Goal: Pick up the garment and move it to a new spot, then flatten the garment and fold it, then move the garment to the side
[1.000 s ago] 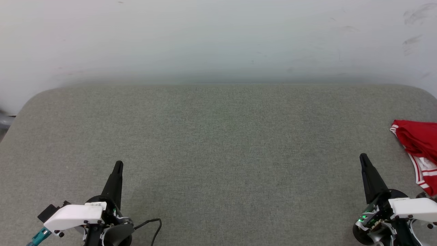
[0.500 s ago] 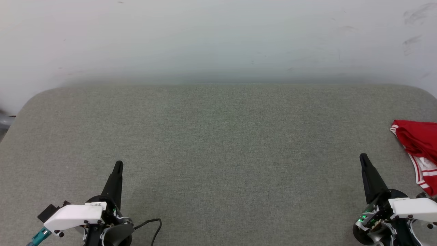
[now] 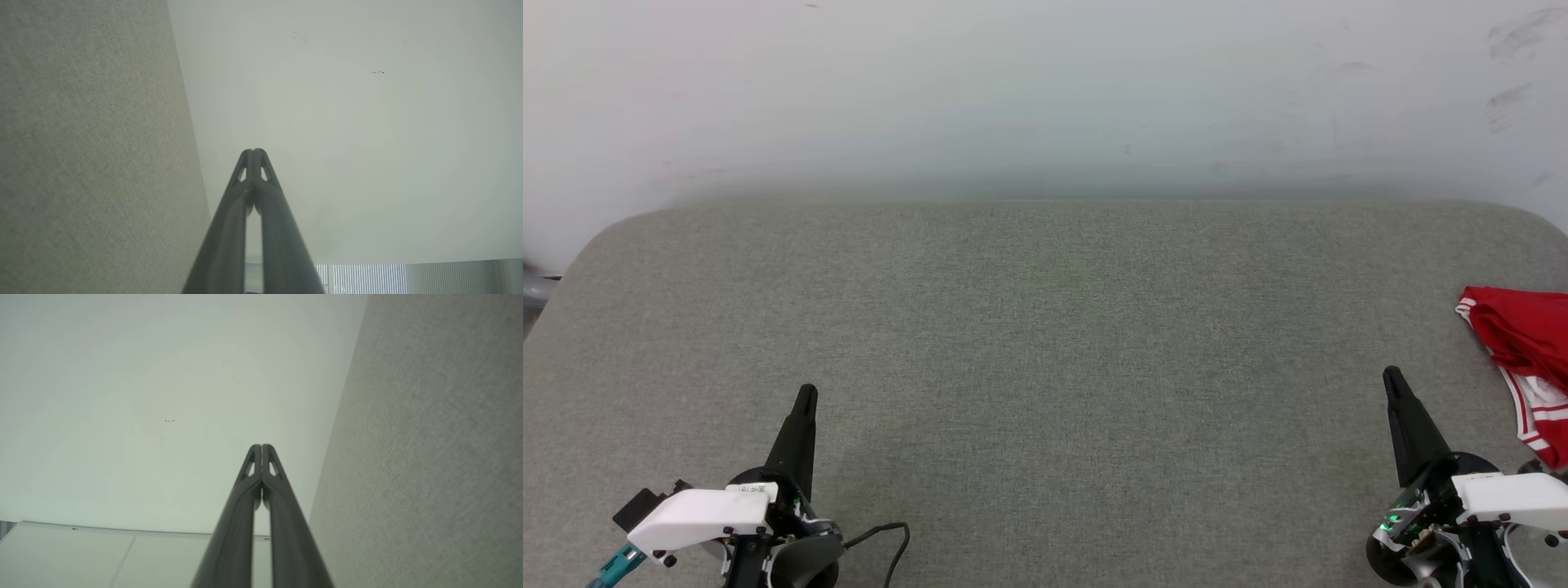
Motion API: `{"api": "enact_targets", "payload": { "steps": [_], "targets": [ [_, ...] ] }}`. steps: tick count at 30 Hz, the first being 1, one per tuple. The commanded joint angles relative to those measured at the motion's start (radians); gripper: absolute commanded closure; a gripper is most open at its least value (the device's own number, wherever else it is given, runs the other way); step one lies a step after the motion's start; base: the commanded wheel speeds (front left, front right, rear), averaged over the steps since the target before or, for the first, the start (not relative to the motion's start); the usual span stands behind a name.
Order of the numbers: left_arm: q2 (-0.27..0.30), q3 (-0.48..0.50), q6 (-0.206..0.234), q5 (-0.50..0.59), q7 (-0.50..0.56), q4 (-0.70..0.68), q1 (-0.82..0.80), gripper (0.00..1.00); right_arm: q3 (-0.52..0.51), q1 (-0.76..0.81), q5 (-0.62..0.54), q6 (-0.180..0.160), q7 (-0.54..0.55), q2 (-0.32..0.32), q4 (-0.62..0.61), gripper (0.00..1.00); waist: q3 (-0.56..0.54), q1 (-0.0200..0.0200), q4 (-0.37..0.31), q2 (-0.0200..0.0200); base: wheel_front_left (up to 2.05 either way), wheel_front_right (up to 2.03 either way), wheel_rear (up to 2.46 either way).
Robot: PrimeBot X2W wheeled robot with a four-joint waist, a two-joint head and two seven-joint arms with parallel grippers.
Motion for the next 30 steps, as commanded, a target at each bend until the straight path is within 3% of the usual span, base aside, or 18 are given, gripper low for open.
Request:
{"api": "enact_targets", "payload": {
  "steps": [1, 30],
  "targets": [
    [-0.001, 0.002, 0.000, 0.003, 0.003, 0.000, -0.007, 1.00, 0.000, -0.014, -0.006, -0.001, 0.002, 0.003, 0.001, 1.00, 0.000, 0.0000, 0.000, 0.0000, 0.00, 0.00, 0.00],
    [-0.001, 0.002, 0.000, 0.002, 0.002, 0.000, -0.007, 1.00, 0.000, -0.014, -0.005, -0.001, 0.001, 0.003, 0.001, 1.00, 0.000, 0.0000, 0.000, 0.0000, 0.00, 0.00, 0.00]
  ]
}}
